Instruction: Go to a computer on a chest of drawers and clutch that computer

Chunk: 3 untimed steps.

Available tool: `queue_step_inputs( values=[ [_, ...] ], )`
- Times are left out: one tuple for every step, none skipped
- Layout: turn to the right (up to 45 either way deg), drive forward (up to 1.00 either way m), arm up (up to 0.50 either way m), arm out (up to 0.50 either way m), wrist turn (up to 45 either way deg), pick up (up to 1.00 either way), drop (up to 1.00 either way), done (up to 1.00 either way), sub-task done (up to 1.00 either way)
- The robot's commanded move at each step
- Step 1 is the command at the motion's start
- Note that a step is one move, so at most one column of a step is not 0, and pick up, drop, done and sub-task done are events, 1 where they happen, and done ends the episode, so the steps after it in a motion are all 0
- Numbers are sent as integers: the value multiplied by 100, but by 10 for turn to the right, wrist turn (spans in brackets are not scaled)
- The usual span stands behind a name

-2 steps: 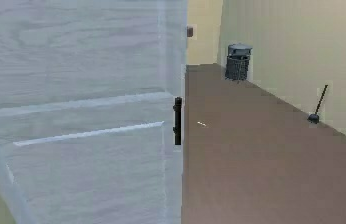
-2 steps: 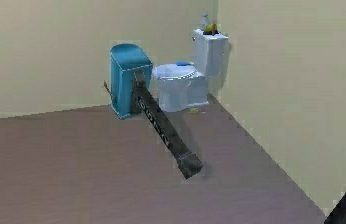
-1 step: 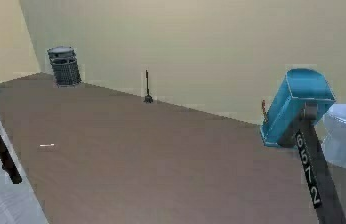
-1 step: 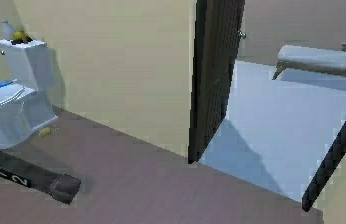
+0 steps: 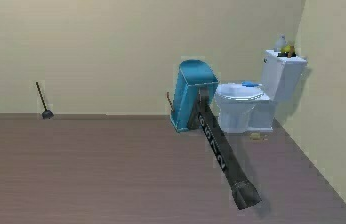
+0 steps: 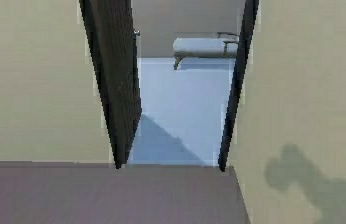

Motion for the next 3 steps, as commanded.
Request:
queue_step_inputs(
  values=[
    [0, 5, 0, 0, 0, 0, 0, 0, 0],
    [-330, 0, 0, 0, 0, 0, 0, 0, 0],
    [0, 100, 0, 0, 0, 0, 0, 0, 0]
  ],
)
